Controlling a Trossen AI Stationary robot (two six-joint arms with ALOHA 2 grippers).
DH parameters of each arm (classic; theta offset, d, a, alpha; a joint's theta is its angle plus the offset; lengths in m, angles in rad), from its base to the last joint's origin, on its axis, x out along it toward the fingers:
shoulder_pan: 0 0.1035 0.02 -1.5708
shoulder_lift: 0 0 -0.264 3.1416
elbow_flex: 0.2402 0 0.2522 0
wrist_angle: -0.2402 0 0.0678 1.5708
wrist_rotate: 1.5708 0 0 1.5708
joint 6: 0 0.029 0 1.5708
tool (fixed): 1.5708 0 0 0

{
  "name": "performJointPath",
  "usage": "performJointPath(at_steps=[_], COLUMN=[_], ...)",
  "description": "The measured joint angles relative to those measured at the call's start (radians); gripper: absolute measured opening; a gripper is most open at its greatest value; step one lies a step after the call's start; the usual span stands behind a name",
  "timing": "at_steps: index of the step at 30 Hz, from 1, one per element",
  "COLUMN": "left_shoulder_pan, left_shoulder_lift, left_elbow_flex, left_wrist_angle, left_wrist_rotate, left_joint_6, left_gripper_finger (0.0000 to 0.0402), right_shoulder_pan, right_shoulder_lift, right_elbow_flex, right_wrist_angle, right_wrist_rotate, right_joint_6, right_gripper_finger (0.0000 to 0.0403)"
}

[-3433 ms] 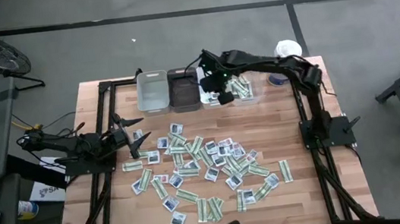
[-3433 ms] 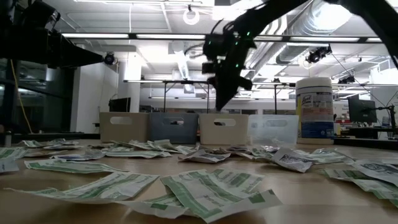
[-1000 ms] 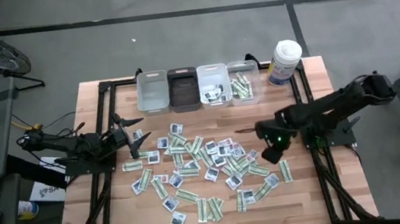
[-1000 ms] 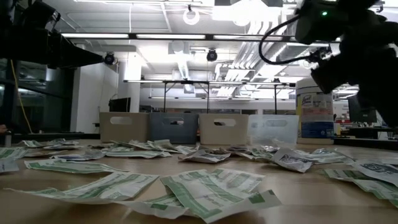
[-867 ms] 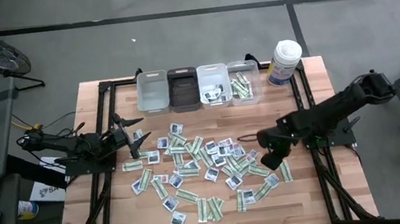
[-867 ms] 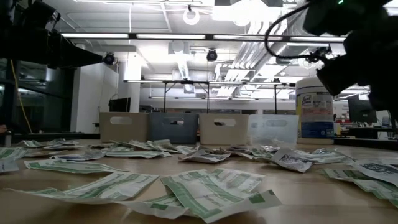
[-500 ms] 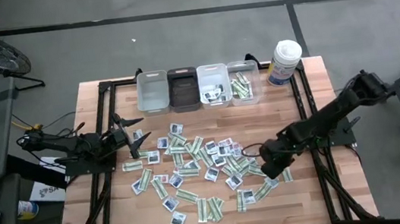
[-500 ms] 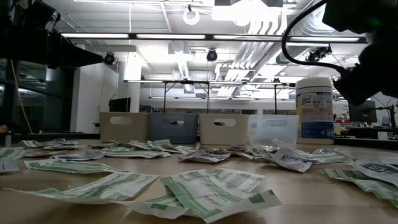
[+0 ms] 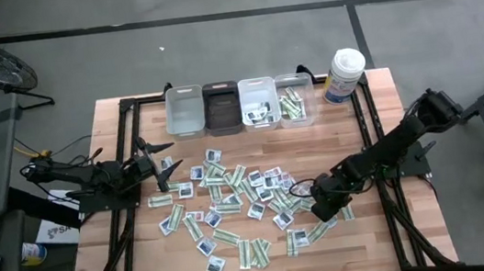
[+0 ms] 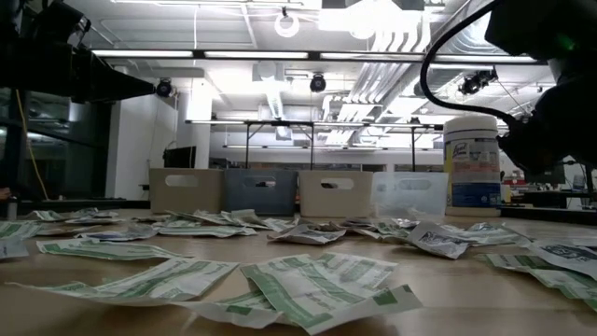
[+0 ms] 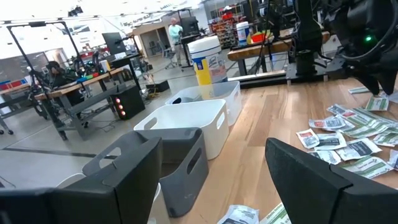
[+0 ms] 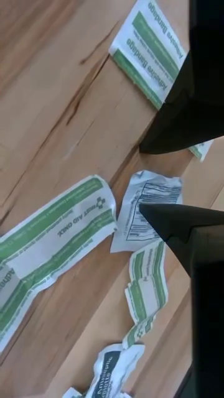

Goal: Pick & Place First Aid Supplies
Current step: Put the blue alcohol pad into the black bin

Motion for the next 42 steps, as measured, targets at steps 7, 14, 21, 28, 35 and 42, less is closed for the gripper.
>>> performJointPath(at_steps=[7,14,21,28,35,42], left_shoulder_pan=[0.0,0.0,0.0,0.0,0.0,0.0], left_shoulder_lift=[0.0,0.0,0.0,0.0,0.0,0.0], left_elbow_flex=[0.0,0.0,0.0,0.0,0.0,0.0], left_wrist_angle=[0.0,0.0,0.0,0.0,0.0,0.0], left_wrist_rotate=[0.0,0.0,0.0,0.0,0.0,0.0], left_joint_6=[0.0,0.0,0.0,0.0,0.0,0.0], left_gripper_finger=[0.028,0.028,0.028,0.028,0.028,0.028], right_shoulder_pan=[0.03,0.05,0.05,0.05,0.044,0.043], right_shoulder_lift=[0.002,0.003,0.004,0.005,-0.032,-0.157], right_elbow_flex=[0.0,0.001,0.0,0.0,0.006,0.064], right_wrist_angle=[0.032,0.035,0.015,-0.016,-0.046,-0.145], right_wrist_rotate=[0.026,0.046,0.048,0.054,0.079,0.249], right_joint_6=[0.026,0.059,0.068,0.054,0.001,-0.059], right_gripper_finger=[0.0133,0.0132,0.0082,0.0006,0.0002,0.0001])
